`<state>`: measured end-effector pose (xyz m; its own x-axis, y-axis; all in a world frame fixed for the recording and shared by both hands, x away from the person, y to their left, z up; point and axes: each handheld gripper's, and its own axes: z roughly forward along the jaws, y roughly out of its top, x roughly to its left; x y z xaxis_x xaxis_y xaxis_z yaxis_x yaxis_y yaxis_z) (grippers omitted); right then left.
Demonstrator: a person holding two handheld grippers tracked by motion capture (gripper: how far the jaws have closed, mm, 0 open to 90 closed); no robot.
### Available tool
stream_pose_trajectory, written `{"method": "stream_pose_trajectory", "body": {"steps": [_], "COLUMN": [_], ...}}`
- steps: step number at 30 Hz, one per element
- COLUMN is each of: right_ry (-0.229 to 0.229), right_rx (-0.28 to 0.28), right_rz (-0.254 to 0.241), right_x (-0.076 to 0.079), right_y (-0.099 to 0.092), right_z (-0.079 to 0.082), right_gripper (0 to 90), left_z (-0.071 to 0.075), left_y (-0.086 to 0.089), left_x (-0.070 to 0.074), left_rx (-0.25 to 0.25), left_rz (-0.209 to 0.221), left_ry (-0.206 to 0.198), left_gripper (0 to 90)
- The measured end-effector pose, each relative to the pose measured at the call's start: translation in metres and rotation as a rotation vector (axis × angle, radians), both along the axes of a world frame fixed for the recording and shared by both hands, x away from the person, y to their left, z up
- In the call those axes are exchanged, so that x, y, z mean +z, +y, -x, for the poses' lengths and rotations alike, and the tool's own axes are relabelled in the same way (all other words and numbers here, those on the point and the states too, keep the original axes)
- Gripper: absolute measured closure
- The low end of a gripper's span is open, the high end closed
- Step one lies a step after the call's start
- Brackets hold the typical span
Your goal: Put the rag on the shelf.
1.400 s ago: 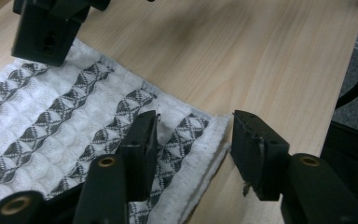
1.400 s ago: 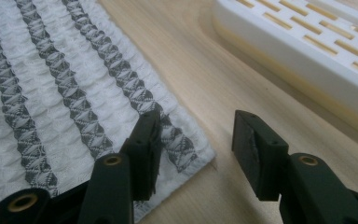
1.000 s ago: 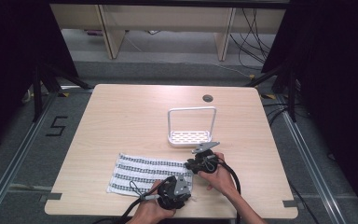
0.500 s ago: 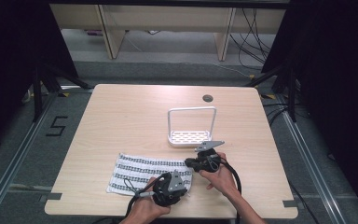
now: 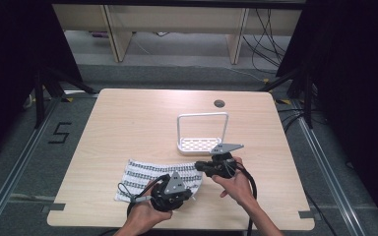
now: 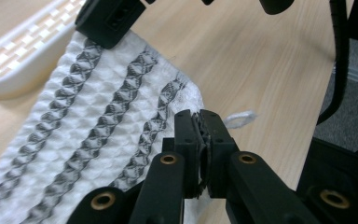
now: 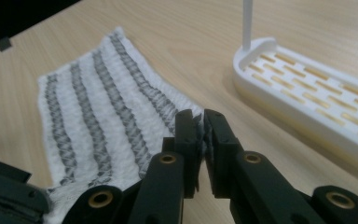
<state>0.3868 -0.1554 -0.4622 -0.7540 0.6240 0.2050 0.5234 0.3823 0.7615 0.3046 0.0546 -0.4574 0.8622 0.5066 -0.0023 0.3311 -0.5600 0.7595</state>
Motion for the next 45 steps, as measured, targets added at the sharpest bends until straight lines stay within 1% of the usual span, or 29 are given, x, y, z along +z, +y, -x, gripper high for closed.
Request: {"method": "stream_pose_trajectory", "body": {"steps": [1,2,4,5,6,7,9,10,11,13,14,15,16,17,19,21,22,24,26,27,31,33,34,38,39,40,41,43,45], "right_ry": [-0.004,-0.002,-0.013,-0.02,-0.048,-0.065,-0.064,-0.064,-0.057,-0.085,-0.079,-0.105,-0.101,-0.113,-0.124,-0.114,-0.137,-0.102,-0.129,-0.12,-0.158,-0.159,-0.181,-0.191,-0.187,-0.186,-0.212,-0.231,-0.223], "right_rx": [0.001,0.011,0.018,0.008,0.012,0.026,0.025,0.025,0.027,0.044,0.048,0.061,0.05,0.055,0.066,0.055,0.063,0.056,0.058,0.052,0.05,0.034,0.037,0.023,0.002,-0.007,-0.009,-0.017,-0.033], "right_rz": [-0.008,-0.04,-0.041,-0.058,-0.057,-0.064,-0.064,-0.064,-0.073,-0.09,-0.101,-0.096,-0.085,-0.091,-0.095,-0.091,-0.079,-0.108,-0.104,-0.113,-0.118,-0.115,-0.108,-0.116,-0.109,-0.113,-0.095,-0.097,-0.103], "right_x": [0.004,0.009,0.014,0.028,0.034,0.039,0.049,0.049,0.055,0.071,0.074,0.079,0.085,0.089,0.099,0.11,0.115,0.124,0.134,0.139,0.161,0.171,0.175,0.184,0.188,0.189,0.191,0.191,0.191], "right_y": [0.0,0.0,-0.001,-0.001,-0.001,-0.001,0.0,0.0,0.001,0.002,0.003,0.002,0.002,0.003,0.003,0.002,0.001,0.0,-0.003,-0.003,-0.009,-0.012,-0.014,-0.018,-0.022,-0.023,-0.026,-0.03,-0.034], "right_z": [0.001,0.001,0.002,0.004,0.003,0.003,0.005,0.005,0.007,0.009,0.01,0.009,0.011,0.011,0.011,0.013,0.011,0.013,0.013,0.014,0.019,0.022,0.022,0.024,0.026,0.027,0.026,0.024,0.023], "right_gripper": [85.3,85.4,85.4,85.5,85.6,85.6,85.7,85.7,85.7,85.8,85.7,85.7,85.7,85.8,85.7,85.8,85.8,85.8,85.9,85.9,85.9,85.9,86.0,85.9,86.0,86.0,85.9,86.0,86.0], "left_z": [0.0,0.001,0.001,0.002,0.003,0.003,0.003,0.003,0.003,0.002,0.002,0.002,0.001,0.001,0.0,-0.001,-0.002,-0.004,-0.007,-0.009,-0.014,-0.018,-0.02,-0.03,-0.036,-0.039,-0.042,-0.047,-0.053], "left_y": [0.002,0.004,0.007,0.008,0.013,0.014,0.019,0.019,0.023,0.03,0.033,0.034,0.037,0.039,0.045,0.047,0.048,0.05,0.051,0.051,0.051,0.051,0.05,0.046,0.041,0.038,0.035,0.03,0.025], "left_x": [0.004,0.01,0.016,0.023,0.035,0.04,0.052,0.052,0.062,0.077,0.083,0.088,0.094,0.099,0.112,0.119,0.123,0.13,0.138,0.142,0.161,0.168,0.171,0.178,0.18,0.18,0.18,0.181,0.182], "left_rx": [0.002,0.007,-0.005,0.004,0.0,0.006,0.0,0.0,0.009,0.02,0.023,0.033,0.03,0.038,0.045,0.052,0.051,0.053,0.047,0.044,0.051,0.055,0.058,0.064,0.065,0.066,0.068,0.072,0.075], "left_rz": [0.014,0.023,0.016,0.031,0.037,0.052,0.075,0.075,0.078,0.085,0.092,0.116,0.114,0.14,0.145,0.16,0.164,0.181,0.199,0.211,0.244,0.254,0.256,0.254,0.252,0.247,0.243,0.24,0.239], "left_ry": [-0.002,-0.001,-0.016,-0.022,-0.042,-0.044,-0.061,-0.061,-0.075,-0.092,-0.096,-0.103,-0.111,-0.122,-0.139,-0.149,-0.152,-0.154,-0.158,-0.158,-0.172,-0.174,-0.178,-0.174,-0.169,-0.172,-0.174,-0.17,-0.169], "left_gripper": [86.2,86.2,86.2,86.2,86.3,86.2,86.3,86.2,86.2,86.3,86.3,86.2,86.3,86.3,86.3,86.3,86.3,86.3,86.3,86.3,86.3,86.3,86.3,86.3,86.3,86.3,86.3,86.3,86.3]}}
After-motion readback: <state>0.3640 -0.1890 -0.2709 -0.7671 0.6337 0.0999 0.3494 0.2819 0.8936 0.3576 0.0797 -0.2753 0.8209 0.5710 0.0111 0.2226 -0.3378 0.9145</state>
